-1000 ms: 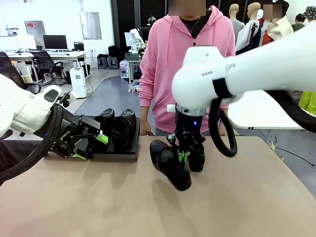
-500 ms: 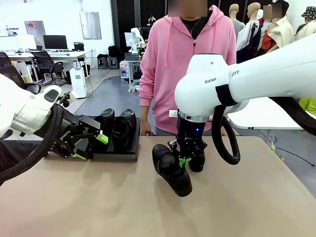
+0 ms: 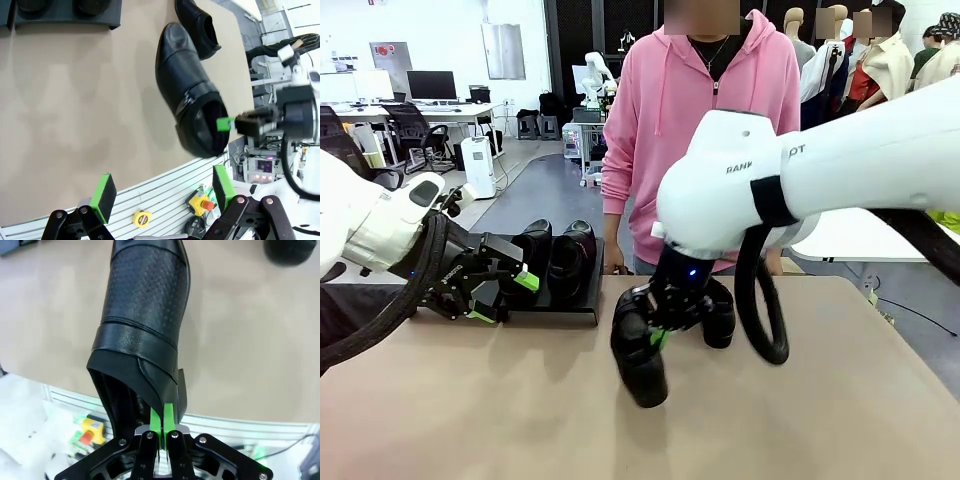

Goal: Organize the shoes by placing them on the stand.
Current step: Pick up one Shoe and place it in the middle of the table.

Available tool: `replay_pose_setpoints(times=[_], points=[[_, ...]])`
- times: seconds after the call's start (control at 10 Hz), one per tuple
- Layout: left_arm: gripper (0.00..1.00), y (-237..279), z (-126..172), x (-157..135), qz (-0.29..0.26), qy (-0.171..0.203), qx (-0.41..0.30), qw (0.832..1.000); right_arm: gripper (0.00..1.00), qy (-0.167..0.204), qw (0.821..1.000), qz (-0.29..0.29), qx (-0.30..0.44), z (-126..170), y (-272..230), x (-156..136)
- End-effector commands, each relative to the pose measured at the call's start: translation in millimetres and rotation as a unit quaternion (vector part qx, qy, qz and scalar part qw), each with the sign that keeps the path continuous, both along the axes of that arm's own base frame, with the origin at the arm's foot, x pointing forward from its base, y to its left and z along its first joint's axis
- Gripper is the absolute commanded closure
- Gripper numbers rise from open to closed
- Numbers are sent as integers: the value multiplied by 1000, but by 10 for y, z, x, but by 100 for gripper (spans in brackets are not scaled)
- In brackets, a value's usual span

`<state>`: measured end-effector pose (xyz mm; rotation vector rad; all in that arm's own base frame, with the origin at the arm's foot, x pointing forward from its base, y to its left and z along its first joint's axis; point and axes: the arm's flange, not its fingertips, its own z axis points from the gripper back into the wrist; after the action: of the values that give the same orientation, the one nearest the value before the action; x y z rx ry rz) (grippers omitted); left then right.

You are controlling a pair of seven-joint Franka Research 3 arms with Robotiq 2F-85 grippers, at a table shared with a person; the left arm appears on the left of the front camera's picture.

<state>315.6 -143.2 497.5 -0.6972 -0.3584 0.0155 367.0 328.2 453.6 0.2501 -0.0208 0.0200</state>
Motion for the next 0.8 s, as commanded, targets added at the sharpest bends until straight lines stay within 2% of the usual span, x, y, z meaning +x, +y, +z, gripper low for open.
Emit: replay_pose_setpoints(times=[0.0,0.1,0.3,0.5,0.7], points=[[0,8,9,-22,1,3,0,1000,100,13,996,-75,35,-178,289,-303],[0,8,9,-22,1,3,0,1000,100,32,994,-95,38,-274,388,-314],[0,8,9,-22,1,3,0,1000,100,45,988,-136,60,-431,634,-262],[0,8,9,-22,1,3,0,1000,100,57,988,-135,50,-651,697,-141],[0,8,9,-22,1,3,0,1000,0,67,990,-117,44,-785,667,-79]])
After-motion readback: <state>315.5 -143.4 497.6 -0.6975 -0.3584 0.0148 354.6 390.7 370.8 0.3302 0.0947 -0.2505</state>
